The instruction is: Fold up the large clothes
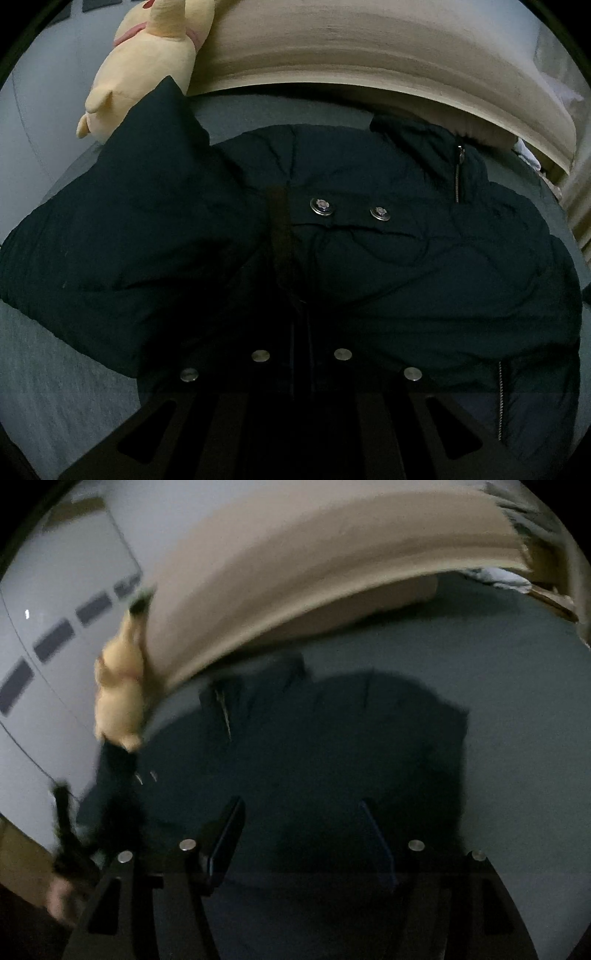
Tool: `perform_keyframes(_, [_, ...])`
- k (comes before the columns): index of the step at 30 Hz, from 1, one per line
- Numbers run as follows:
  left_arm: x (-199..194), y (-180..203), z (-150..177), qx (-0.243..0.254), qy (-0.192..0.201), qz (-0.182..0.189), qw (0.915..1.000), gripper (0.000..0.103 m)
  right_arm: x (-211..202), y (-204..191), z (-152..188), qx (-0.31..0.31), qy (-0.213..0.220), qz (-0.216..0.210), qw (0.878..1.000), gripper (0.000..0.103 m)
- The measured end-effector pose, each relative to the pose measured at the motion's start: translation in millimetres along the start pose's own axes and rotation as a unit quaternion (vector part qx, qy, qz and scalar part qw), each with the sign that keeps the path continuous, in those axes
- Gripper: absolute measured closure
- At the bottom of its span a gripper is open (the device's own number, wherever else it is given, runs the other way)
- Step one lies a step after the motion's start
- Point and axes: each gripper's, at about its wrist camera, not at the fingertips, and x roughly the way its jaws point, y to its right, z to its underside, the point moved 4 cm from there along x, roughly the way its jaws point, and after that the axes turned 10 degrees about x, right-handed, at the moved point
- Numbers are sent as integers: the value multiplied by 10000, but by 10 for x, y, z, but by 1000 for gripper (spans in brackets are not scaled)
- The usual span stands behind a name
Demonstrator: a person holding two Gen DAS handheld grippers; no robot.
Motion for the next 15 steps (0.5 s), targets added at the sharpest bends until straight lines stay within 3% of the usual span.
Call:
perform_keyframes(3, [-3,-18,19,19,12,26,10000,96,338,104,150,-11,-425,301,9986,36])
perform_keyframes(15, [24,73,-22,388,-22,-264,9989,93,538,-64,217,-726,-217,1070,9914,35])
